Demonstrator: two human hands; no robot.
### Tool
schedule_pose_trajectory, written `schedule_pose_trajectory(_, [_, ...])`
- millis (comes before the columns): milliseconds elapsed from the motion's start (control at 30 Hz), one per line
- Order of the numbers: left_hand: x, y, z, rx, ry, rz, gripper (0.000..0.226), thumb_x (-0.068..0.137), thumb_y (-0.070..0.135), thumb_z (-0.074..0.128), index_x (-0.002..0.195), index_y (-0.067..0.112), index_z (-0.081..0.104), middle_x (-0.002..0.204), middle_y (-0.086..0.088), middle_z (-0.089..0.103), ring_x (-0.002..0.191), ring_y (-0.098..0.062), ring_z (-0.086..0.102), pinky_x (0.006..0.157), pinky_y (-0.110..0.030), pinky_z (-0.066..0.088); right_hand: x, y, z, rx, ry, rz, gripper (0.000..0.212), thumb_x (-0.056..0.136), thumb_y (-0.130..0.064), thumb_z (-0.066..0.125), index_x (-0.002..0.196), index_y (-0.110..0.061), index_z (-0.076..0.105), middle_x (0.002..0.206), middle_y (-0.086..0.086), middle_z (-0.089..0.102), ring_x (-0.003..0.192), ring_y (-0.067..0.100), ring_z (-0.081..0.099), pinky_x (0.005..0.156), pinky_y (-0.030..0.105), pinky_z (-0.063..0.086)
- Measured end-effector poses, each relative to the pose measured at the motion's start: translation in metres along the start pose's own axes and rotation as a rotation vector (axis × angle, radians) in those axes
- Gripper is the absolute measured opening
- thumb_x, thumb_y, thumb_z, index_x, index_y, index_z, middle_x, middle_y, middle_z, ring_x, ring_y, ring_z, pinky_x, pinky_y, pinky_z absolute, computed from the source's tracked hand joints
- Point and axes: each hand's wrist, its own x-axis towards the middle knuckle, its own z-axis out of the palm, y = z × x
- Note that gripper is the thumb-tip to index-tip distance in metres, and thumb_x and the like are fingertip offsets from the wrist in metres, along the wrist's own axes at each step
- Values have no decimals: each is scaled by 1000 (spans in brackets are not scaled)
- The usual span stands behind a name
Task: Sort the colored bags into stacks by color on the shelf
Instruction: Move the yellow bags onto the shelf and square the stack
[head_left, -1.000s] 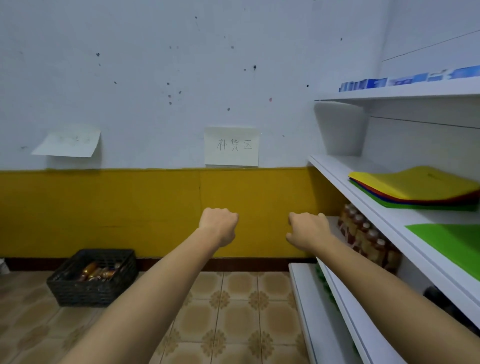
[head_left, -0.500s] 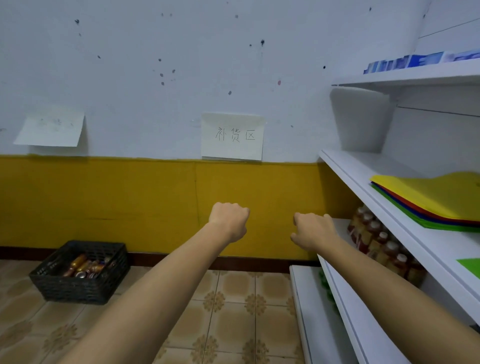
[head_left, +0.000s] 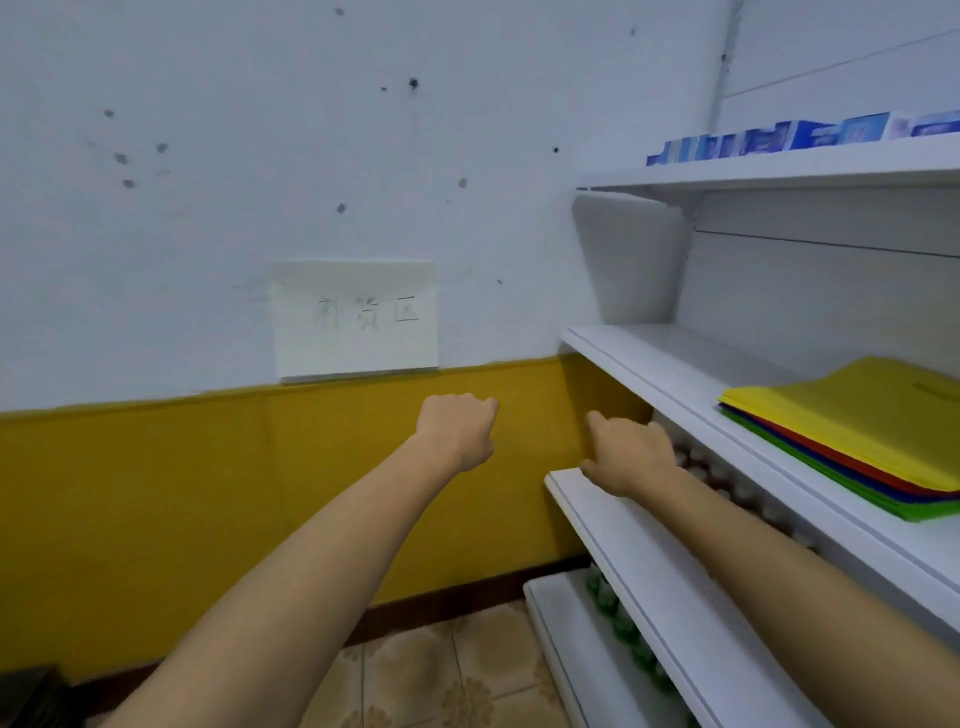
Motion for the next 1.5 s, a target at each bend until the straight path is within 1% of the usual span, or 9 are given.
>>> schedule_pose_trajectory(133, [67, 14, 5, -68, 39, 115, 37, 95, 36, 48, 127, 17, 47, 112, -5, 62, 98, -27, 61, 62, -33, 40, 13, 44, -1, -54, 56, 183, 31, 88, -32, 51, 115, -18, 44, 110, 4, 60, 99, 27, 59, 74, 36, 30])
schedule_pose_trajectory(333, [142, 104, -2, -123, 128, 369, 28, 94, 32, 47, 116, 15, 50, 103, -4, 62, 88, -25, 60, 56, -31, 34, -13, 143, -14, -102, 90, 526, 41, 90, -35, 52, 125, -16, 47, 122, 8, 60, 109, 32, 58, 82, 36, 42])
schedule_pose_trajectory(667, [237, 262, -24, -207, 252, 653, 28, 97, 22, 43, 123, 15, 50, 120, -8, 59, 108, -29, 58, 68, -31, 36, -71, 287, -15, -27, 80, 1022, 37, 89, -36, 55, 119, -16, 55, 119, 11, 62, 108, 30, 59, 85, 37, 48])
schedule_pose_trajectory(800, [272, 293, -26, -278, 287, 684, 25, 98, 18, 40, 119, 13, 53, 117, -8, 58, 107, -29, 56, 69, -33, 39, -79, 320, -2, 38, 63, 1128, 28, 94, -32, 47, 112, -11, 54, 113, 15, 62, 99, 33, 60, 77, 32, 47])
schedule_pose_trajectory(1000, [320, 319, -10, -489, 154, 698, 36, 100, 28, 36, 131, 15, 51, 132, -7, 51, 119, -28, 48, 86, -39, 47, -71, 337, 13, 137, -1, 1273, 34, 101, -43, 37, 108, -13, 51, 110, 13, 60, 101, 31, 58, 72, 30, 39])
schedule_pose_trajectory(1133, [345, 340, -5, -588, 88, 736, 43, 98, 36, 41, 136, 17, 45, 135, -7, 50, 122, -27, 45, 88, -38, 46, -59, 349, 32, 335, 108, 1400, 38, 95, -53, 44, 90, -15, 45, 82, 3, 50, 87, 27, 55, 67, 33, 37])
schedule_pose_trajectory(1267, [366, 358, 4, -664, -2, 723, 58, 95, 47, 45, 141, 12, 37, 140, -10, 44, 127, -29, 42, 94, -39, 42, -47, 351, 47, 504, 281, 1564, 61, 86, -54, 61, 126, -9, 51, 122, 11, 57, 109, 28, 56, 77, 29, 40])
schedule_pose_trajectory(1400, [383, 373, 21, -745, -231, 784, 60, 90, 59, 48, 127, 13, 50, 128, -12, 53, 111, -29, 54, 90, -38, 49, -39, 351, 59, 585, 361, 1637, 35, 80, -44, 73, 83, -10, 65, 94, 12, 68, 76, 23, 63, 72, 34, 52])
schedule_pose_trajectory(1500, [382, 377, 33, -894, -245, 766, 63, 90, 56, 52, 134, 12, 49, 135, -14, 47, 118, -31, 52, 92, -35, 44, -37, 350, 65, 607, 472, 1680, 30, 80, -38, 75, 83, -10, 65, 92, 11, 68, 81, 26, 64, 72, 34, 52])
